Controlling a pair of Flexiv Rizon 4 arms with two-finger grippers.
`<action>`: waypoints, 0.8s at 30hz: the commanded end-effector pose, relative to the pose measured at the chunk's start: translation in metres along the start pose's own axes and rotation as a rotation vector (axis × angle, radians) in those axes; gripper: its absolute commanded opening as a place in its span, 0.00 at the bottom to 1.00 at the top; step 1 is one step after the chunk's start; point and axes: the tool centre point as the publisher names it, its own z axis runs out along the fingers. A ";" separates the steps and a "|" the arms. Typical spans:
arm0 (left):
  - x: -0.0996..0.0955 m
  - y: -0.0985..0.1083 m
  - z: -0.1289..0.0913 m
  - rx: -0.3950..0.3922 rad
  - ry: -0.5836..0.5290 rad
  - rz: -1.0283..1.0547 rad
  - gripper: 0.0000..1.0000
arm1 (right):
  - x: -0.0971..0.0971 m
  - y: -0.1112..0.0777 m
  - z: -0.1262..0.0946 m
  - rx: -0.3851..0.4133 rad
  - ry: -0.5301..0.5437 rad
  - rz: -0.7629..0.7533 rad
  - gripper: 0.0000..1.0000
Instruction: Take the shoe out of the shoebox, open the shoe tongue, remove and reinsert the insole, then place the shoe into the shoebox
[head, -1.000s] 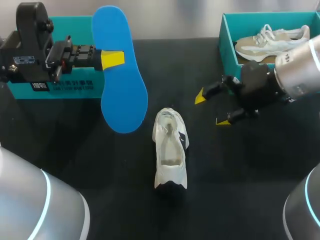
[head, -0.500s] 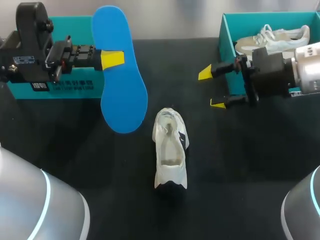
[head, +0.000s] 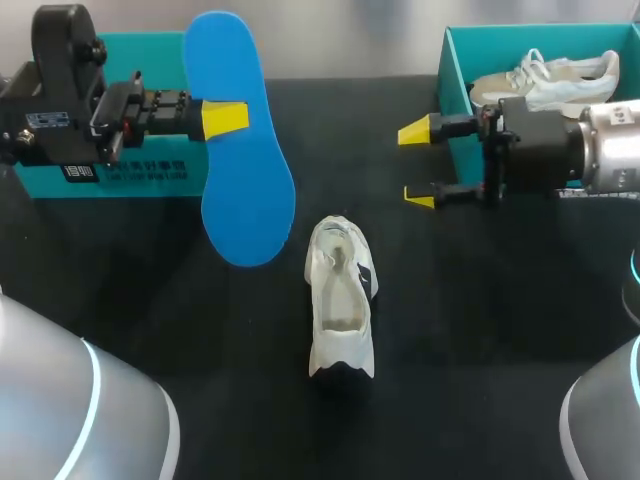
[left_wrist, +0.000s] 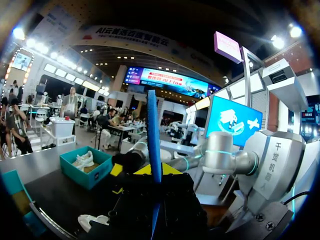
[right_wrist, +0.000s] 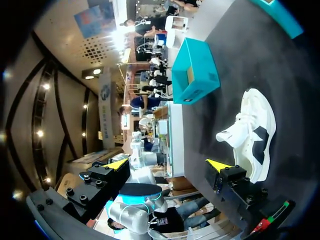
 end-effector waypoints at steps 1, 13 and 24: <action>0.000 0.000 0.000 -0.003 0.000 0.000 0.00 | 0.001 0.004 0.005 0.003 -0.005 0.002 1.00; -0.025 0.006 -0.004 -0.007 0.020 0.332 0.00 | 0.013 0.002 -0.008 -0.007 0.083 0.043 1.00; -0.030 0.031 0.000 0.017 0.059 0.984 0.00 | 0.018 -0.002 -0.002 0.059 0.114 0.084 1.00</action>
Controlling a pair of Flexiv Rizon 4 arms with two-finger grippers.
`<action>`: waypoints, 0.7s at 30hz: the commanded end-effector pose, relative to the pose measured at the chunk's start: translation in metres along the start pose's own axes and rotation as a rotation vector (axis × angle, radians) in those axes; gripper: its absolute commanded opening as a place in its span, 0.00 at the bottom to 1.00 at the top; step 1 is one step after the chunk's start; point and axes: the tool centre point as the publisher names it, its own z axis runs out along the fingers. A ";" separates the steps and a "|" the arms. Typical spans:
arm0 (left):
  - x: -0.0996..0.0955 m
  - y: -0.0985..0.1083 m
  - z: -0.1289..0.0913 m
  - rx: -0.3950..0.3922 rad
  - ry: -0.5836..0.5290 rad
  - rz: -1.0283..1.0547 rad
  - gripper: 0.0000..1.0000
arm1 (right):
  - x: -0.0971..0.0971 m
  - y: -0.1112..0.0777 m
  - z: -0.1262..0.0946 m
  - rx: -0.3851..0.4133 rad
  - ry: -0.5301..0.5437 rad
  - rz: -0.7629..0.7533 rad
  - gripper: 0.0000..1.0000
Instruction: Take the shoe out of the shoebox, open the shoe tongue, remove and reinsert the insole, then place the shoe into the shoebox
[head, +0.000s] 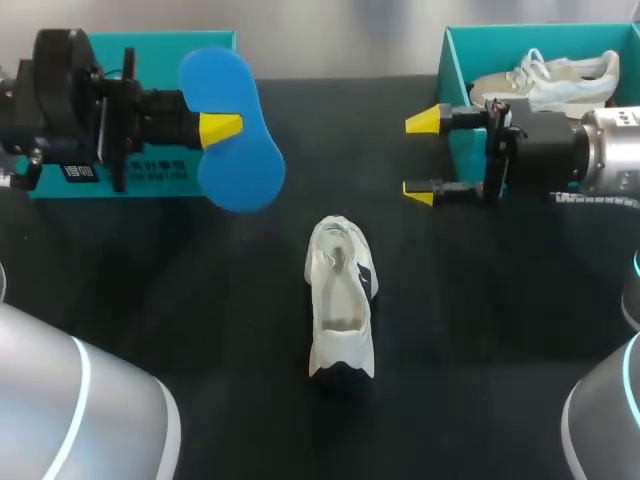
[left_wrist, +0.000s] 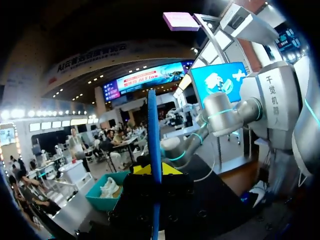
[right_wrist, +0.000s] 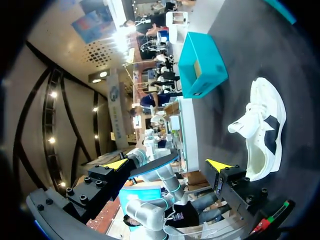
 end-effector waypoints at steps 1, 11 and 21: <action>0.005 0.013 0.005 0.043 0.016 0.440 0.00 | 0.001 0.005 0.005 0.019 0.006 0.005 1.00; 0.005 0.013 0.005 0.043 0.016 0.440 0.00 | -0.001 0.008 0.007 0.002 0.021 0.036 1.00; -0.010 0.041 0.013 0.073 -0.005 0.767 0.00 | -0.001 0.008 0.007 0.002 0.021 0.036 1.00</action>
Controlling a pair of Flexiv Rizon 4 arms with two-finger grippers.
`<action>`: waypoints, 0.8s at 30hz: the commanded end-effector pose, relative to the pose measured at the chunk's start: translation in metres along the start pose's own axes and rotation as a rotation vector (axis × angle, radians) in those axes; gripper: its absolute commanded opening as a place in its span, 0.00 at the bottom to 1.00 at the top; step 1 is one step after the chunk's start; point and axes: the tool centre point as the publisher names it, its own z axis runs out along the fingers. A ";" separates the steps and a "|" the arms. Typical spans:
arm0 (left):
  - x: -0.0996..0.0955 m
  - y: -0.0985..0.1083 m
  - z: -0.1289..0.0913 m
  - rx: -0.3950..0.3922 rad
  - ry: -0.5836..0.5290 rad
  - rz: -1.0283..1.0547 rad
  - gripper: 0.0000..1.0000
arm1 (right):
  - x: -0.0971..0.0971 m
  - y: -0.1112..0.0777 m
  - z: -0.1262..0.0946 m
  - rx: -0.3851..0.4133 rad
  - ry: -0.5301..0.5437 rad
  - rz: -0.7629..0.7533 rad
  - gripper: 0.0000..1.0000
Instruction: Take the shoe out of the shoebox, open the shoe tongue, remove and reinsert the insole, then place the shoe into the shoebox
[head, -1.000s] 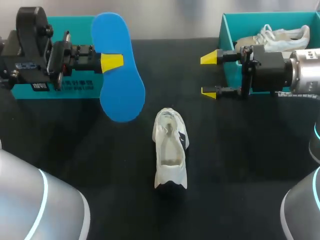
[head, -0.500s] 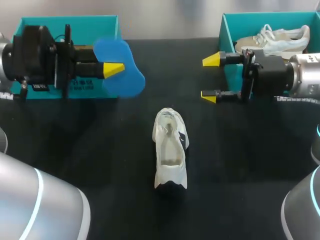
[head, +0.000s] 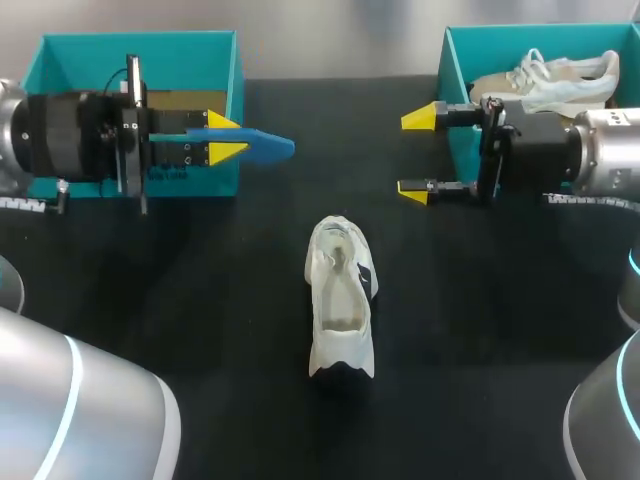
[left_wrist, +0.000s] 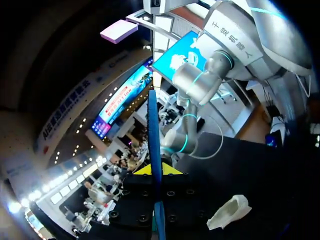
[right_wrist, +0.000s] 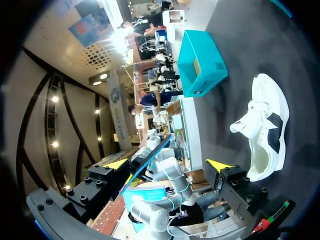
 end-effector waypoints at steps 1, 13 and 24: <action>0.004 0.024 0.007 0.024 -0.044 0.262 0.00 | 0.000 0.001 0.002 0.000 -0.002 0.001 1.00; 0.011 0.024 0.010 -0.040 0.034 0.488 0.00 | 0.000 0.001 0.002 0.000 -0.002 0.001 1.00; 0.031 0.079 0.015 0.012 -0.081 0.592 0.00 | 0.000 0.001 0.002 0.000 -0.002 0.001 1.00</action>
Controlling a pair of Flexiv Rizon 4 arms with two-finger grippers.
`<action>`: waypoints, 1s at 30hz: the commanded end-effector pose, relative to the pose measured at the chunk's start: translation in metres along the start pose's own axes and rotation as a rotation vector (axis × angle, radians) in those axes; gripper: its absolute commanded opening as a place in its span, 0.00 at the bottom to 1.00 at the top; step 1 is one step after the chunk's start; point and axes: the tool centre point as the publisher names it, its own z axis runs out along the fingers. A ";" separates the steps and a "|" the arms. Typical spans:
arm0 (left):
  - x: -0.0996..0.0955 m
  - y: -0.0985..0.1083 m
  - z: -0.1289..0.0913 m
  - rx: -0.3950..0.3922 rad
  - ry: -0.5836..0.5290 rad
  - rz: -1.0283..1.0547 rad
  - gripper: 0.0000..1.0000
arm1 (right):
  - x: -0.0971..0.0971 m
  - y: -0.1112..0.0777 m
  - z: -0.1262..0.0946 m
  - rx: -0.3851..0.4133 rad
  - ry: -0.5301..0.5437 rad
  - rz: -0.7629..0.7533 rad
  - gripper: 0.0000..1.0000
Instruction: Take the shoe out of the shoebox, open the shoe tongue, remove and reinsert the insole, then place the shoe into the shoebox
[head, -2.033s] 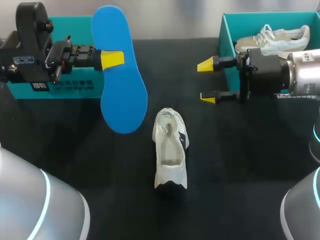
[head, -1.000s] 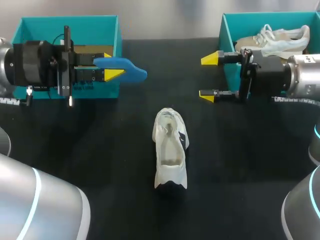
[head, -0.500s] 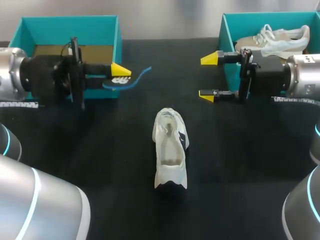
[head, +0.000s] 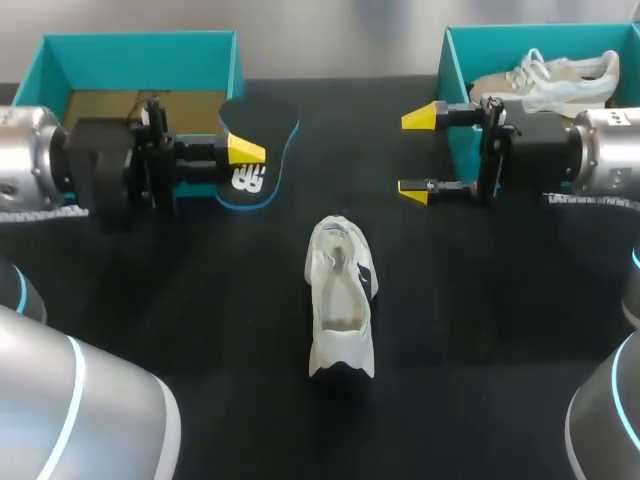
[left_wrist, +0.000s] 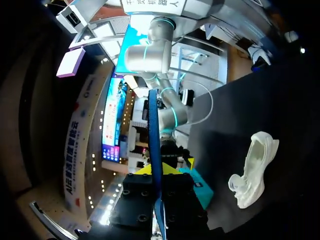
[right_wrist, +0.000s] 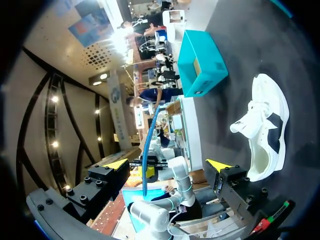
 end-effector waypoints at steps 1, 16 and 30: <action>0.026 0.015 0.009 0.024 -0.058 0.079 0.00 | 0.000 0.001 0.002 -0.001 -0.002 0.001 1.00; 0.052 0.033 0.025 -0.039 -0.078 0.223 0.00 | -0.008 0.015 0.028 0.051 -0.016 0.041 1.00; 0.061 0.033 0.030 -0.052 -0.064 0.219 0.00 | -0.009 0.020 0.039 0.062 -0.022 0.039 1.00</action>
